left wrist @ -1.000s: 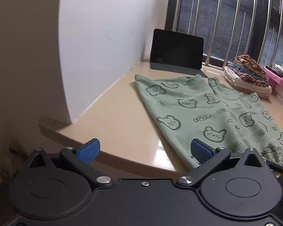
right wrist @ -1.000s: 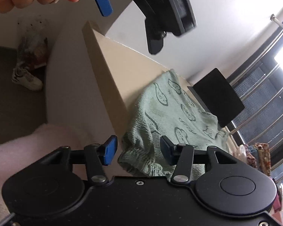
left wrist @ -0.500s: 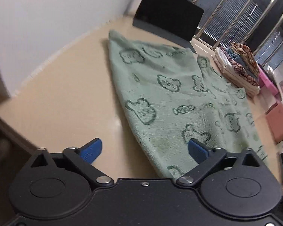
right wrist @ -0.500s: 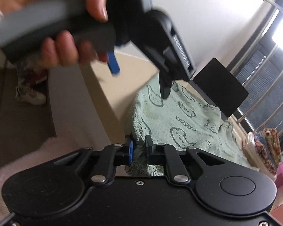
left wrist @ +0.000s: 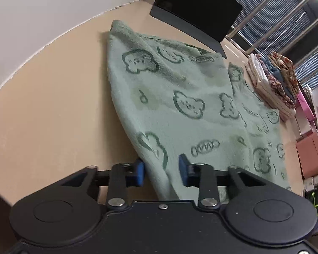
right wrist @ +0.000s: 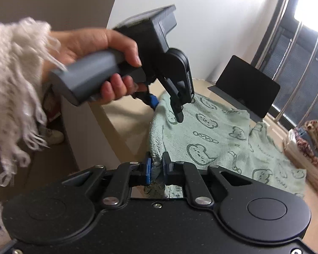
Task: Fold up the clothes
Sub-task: 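Move the right gripper to the garment's side edge and grasp it, then grasp the garment edge with the left gripper beside the right gripper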
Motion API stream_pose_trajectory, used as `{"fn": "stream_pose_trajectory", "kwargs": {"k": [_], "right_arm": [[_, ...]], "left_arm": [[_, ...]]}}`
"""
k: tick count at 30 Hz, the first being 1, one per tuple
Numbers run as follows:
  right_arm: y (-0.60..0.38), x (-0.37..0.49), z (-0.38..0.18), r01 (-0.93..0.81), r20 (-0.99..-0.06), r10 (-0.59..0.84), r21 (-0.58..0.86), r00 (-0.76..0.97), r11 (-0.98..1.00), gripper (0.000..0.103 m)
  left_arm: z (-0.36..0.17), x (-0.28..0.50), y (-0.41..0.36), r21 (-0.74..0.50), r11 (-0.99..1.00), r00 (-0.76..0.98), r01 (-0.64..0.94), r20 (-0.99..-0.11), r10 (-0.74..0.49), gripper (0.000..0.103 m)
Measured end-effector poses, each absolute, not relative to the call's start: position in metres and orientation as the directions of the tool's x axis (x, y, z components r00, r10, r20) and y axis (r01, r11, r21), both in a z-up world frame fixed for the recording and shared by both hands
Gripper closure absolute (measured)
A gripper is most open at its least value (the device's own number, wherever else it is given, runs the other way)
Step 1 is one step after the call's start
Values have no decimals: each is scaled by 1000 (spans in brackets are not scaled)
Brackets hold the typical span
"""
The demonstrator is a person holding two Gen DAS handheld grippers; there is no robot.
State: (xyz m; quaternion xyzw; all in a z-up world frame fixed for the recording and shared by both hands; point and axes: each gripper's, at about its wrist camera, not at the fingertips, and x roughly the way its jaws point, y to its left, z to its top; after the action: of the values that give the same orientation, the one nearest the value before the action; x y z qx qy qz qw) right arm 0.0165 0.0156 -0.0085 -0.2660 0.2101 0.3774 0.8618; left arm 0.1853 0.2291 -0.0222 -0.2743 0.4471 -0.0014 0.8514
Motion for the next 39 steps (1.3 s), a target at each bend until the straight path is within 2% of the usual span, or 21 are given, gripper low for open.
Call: {"fn": "stream_pose_trajectory", "kwargs": {"k": [2, 8, 14, 25, 27, 29, 39], "right_arm": [[13, 17, -5, -765, -559, 549, -283, 622, 579, 94], [-1, 22, 9, -773, -533, 598, -189, 598, 605, 94], [-18, 28, 22, -781, -495, 652, -93, 574, 617, 94], [-26, 38, 26, -794, -494, 678, -43, 545, 607, 95], [-26, 39, 24, -796, -500, 678, -38, 538, 604, 95], [-26, 40, 23, -798, -505, 679, -33, 532, 601, 95], [-27, 36, 21, -816, -518, 701, 11, 490, 578, 95]], "left_arm": [[-24, 197, 233, -475, 843, 603, -250, -758, -248, 84], [-28, 229, 244, -497, 825, 617, -269, -747, -248, 91], [-32, 268, 265, -525, 791, 640, -315, -733, -232, 91], [-29, 323, 307, -482, 773, 673, -413, -733, -98, 91], [-28, 324, 310, -462, 782, 664, -419, -743, -83, 91], [-25, 324, 309, -437, 792, 659, -426, -750, -60, 102], [10, 303, 301, -246, 866, 628, -436, -772, 97, 102]]}}
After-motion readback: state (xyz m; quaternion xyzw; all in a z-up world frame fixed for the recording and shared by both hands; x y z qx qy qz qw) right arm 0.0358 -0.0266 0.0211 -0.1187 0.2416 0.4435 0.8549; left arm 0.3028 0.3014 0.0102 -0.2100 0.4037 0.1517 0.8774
